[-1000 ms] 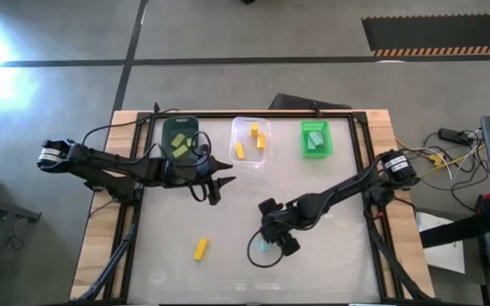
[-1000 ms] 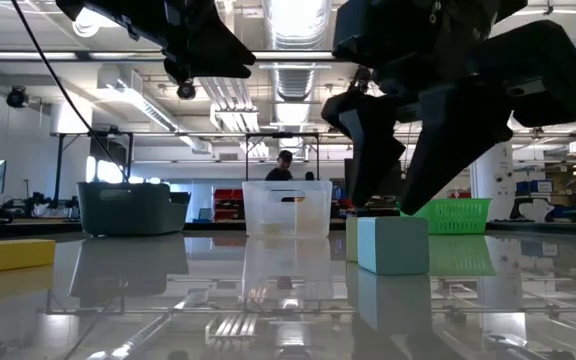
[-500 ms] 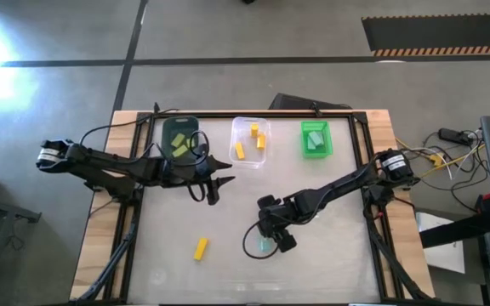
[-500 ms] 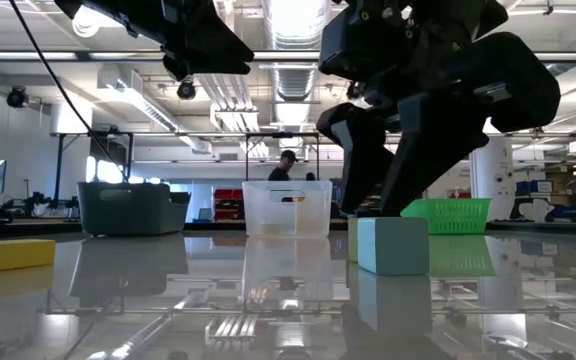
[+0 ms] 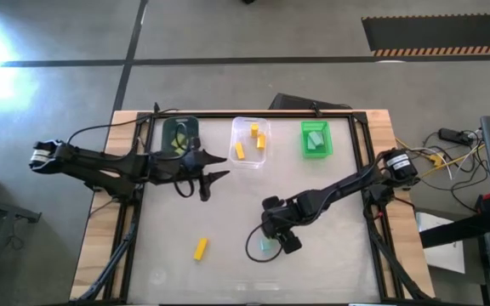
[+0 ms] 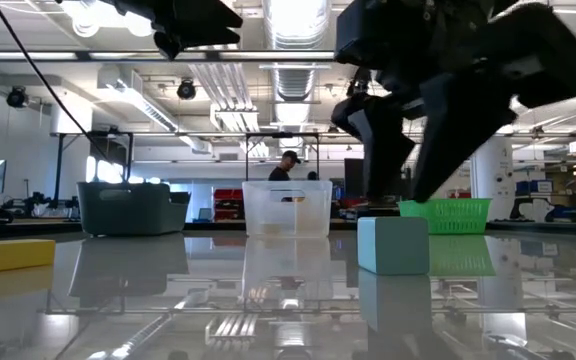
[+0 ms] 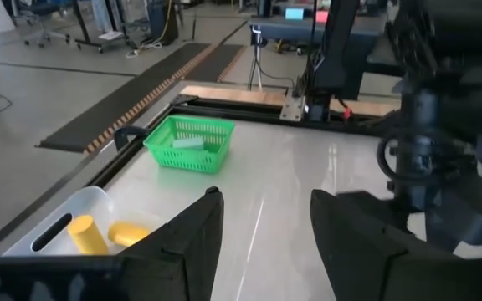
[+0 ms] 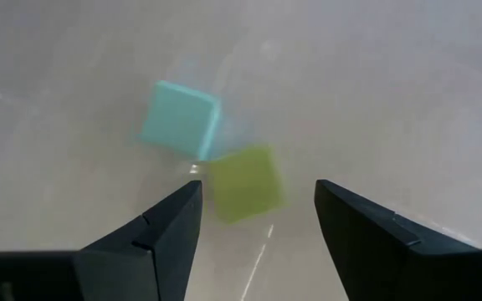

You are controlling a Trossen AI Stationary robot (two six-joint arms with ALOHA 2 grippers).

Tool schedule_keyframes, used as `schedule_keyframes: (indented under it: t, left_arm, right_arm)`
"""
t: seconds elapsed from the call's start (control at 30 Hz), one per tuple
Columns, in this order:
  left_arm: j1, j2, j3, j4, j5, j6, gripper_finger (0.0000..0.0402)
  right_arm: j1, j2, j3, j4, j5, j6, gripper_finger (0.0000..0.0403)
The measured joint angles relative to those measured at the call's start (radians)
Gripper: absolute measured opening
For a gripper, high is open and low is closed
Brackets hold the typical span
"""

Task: Sort & place blocks by color
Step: Put the green block into the blue bin

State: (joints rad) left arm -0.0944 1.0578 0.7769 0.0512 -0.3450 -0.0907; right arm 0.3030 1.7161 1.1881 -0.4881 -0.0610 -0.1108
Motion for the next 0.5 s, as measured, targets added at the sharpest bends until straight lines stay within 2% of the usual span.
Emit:
schedule_keyframes:
  t: [0.23, 0.5]
  left_arm:
    - [0.001, -0.030, 0.000, 0.017, 0.000, -0.004, 0.0164]
    - [0.001, -0.034, 0.000, 0.020, 0.000, -0.007, 0.0164]
  right_arm:
    - [0.008, 0.014, -0.018, -0.007, 0.001, -0.018, 0.0224]
    - [0.009, 0.072, -0.031, 0.108, 0.001, -0.044, 0.0217]
